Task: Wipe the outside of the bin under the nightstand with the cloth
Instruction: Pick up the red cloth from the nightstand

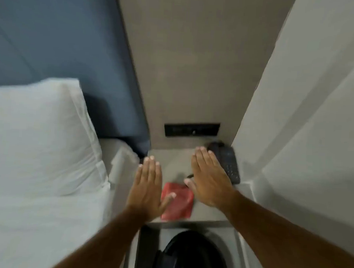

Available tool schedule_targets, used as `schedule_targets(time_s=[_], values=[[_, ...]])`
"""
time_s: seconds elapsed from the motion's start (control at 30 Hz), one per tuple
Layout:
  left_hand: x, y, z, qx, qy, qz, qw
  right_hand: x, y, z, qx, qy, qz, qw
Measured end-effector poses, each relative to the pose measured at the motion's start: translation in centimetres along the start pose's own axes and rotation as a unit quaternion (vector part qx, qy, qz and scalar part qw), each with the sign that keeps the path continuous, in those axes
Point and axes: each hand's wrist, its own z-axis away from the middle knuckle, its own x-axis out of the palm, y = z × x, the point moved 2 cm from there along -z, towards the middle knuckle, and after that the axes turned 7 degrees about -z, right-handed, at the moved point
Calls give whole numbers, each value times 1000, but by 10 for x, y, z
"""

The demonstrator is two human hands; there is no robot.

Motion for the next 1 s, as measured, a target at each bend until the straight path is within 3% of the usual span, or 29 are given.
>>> schedule_targets(time_s=[0.1,0.3,0.4,0.5,0.63,0.7,0.8,0.87,0.93,1.0], values=[[101,17,9,65,-61,-15,996,102,8,28,7,-62,26,998],[236,32,13,87,-149,-17,985,252,-1,55,65,-110,-53,990],[264,34,15,94,-176,18,980,281,-7,51,108,-98,-103,984],[279,33,15,99,-164,28,981,292,-8,38,174,-21,-159,972],[280,30,14,110,-169,30,979,291,-6,0,332,-16,-195,923],[280,28,13,114,-175,18,978,295,-5,-12,430,6,-296,853],[274,27,15,118,-186,19,975,293,-5,-2,540,79,-499,673],[264,32,26,108,-164,66,978,285,-12,17,489,58,-665,562],[253,43,48,79,-85,153,981,268,-20,49,401,63,-793,455],[248,63,93,69,-1,211,975,246,-24,102,330,98,-860,377]])
